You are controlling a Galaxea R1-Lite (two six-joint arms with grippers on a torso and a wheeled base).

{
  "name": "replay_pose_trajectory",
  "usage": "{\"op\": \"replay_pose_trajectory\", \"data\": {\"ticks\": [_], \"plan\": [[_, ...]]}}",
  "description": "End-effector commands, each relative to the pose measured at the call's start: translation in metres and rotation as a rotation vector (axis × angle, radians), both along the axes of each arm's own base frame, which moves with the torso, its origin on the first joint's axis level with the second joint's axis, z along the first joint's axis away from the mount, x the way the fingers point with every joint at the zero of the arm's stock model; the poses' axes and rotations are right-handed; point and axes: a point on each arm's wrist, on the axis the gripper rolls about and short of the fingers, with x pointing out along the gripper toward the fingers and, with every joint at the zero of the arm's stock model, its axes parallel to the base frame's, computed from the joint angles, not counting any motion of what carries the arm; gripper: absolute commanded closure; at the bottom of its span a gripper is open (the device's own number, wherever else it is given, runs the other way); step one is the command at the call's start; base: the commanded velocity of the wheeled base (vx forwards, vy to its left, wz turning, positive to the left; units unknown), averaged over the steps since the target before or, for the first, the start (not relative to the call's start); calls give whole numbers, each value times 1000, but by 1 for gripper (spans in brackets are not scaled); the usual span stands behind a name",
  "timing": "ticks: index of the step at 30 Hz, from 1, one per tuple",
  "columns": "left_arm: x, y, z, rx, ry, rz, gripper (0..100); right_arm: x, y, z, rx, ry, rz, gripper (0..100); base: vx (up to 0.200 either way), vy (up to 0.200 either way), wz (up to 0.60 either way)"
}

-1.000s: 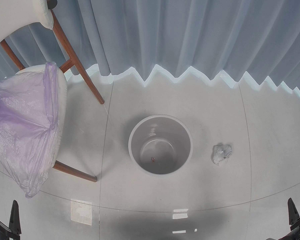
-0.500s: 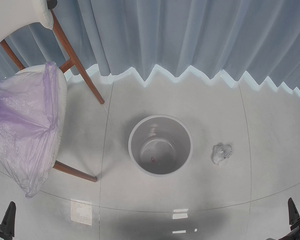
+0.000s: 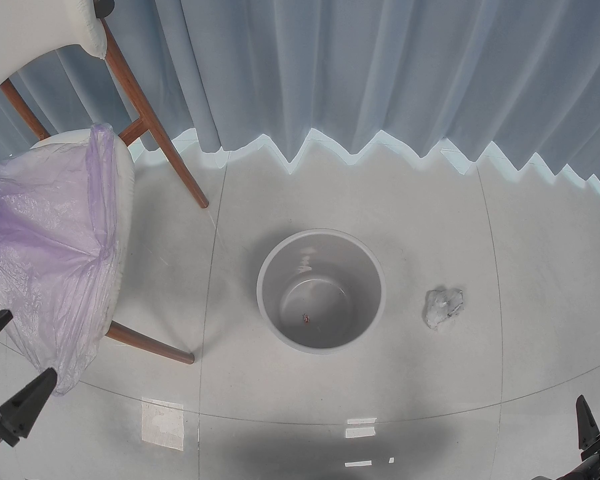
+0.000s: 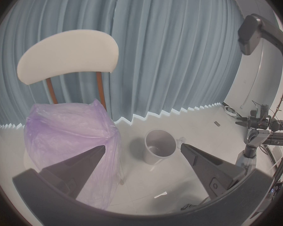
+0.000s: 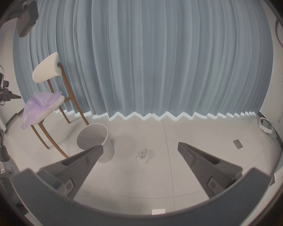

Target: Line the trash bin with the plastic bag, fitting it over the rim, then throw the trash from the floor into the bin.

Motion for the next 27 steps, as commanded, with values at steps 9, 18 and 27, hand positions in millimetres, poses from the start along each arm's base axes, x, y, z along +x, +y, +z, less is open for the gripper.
{"op": "replay_pose_trajectory", "data": {"ticks": [9,18,27], "plan": [[111,-23,27,143,94,117,0,0,0,-5,18,0,-10,0,0,0,0],[149,-34,26,192,142,295,0,0,0,-5,19,0,-10,0,0,0,0],[176,-49,26,222,171,327,0,0,0,-5,15,0,-10,0,0,0,0]]}}
